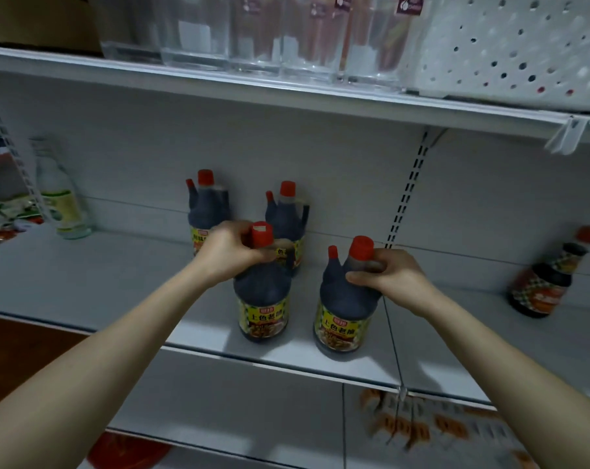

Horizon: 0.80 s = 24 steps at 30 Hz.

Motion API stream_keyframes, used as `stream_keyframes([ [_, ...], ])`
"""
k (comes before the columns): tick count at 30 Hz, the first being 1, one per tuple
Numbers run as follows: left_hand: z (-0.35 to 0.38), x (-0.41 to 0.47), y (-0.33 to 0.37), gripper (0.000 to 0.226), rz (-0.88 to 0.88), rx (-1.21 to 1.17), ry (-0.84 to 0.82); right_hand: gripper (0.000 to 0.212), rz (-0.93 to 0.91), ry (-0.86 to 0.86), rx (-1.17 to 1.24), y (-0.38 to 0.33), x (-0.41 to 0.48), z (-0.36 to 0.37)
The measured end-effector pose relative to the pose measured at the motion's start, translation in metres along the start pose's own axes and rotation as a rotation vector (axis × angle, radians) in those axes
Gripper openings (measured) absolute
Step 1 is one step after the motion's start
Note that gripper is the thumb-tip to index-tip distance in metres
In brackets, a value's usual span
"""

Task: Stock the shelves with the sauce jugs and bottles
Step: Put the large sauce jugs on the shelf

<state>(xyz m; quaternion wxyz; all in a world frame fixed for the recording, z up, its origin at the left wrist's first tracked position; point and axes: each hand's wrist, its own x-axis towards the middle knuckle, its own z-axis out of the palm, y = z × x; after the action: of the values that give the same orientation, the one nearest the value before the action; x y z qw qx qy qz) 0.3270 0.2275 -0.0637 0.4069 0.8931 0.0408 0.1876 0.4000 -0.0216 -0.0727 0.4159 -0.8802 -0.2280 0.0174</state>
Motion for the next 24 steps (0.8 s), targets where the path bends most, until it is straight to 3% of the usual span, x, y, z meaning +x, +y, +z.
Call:
stream_keyframes([
  [8, 0.008, 0.018, -0.003, 0.025, -0.021, -0.052, -0.143, 0.024, 0.108, -0.046, 0.055, 0.001, 0.014, 0.002],
  [12, 0.016, 0.014, -0.01, 0.029, 0.022, -0.087, -0.031, 0.032, 0.117, 0.023, 0.062, 0.004, 0.01, 0.007],
  [14, 0.023, 0.008, -0.019, 0.046, 0.024, -0.13, 0.075, 0.046, 0.133, 0.153, 0.154, 0.012, 0.001, 0.014],
  [17, 0.037, -0.015, -0.033, 0.078, -0.086, -0.334, 0.173, 0.048, 0.12, 0.308, 0.397, 0.028, -0.025, 0.034],
  [20, 0.059, -0.041, -0.052, 0.093, -0.16, -0.468, 0.096, 0.059, 0.132, 0.24, 0.431, 0.048, -0.046, 0.068],
  [24, 0.08, -0.054, -0.067, 0.112, -0.098, -0.398, 0.039, 0.079, 0.122, 0.276, 0.357, 0.064, -0.045, 0.102],
])
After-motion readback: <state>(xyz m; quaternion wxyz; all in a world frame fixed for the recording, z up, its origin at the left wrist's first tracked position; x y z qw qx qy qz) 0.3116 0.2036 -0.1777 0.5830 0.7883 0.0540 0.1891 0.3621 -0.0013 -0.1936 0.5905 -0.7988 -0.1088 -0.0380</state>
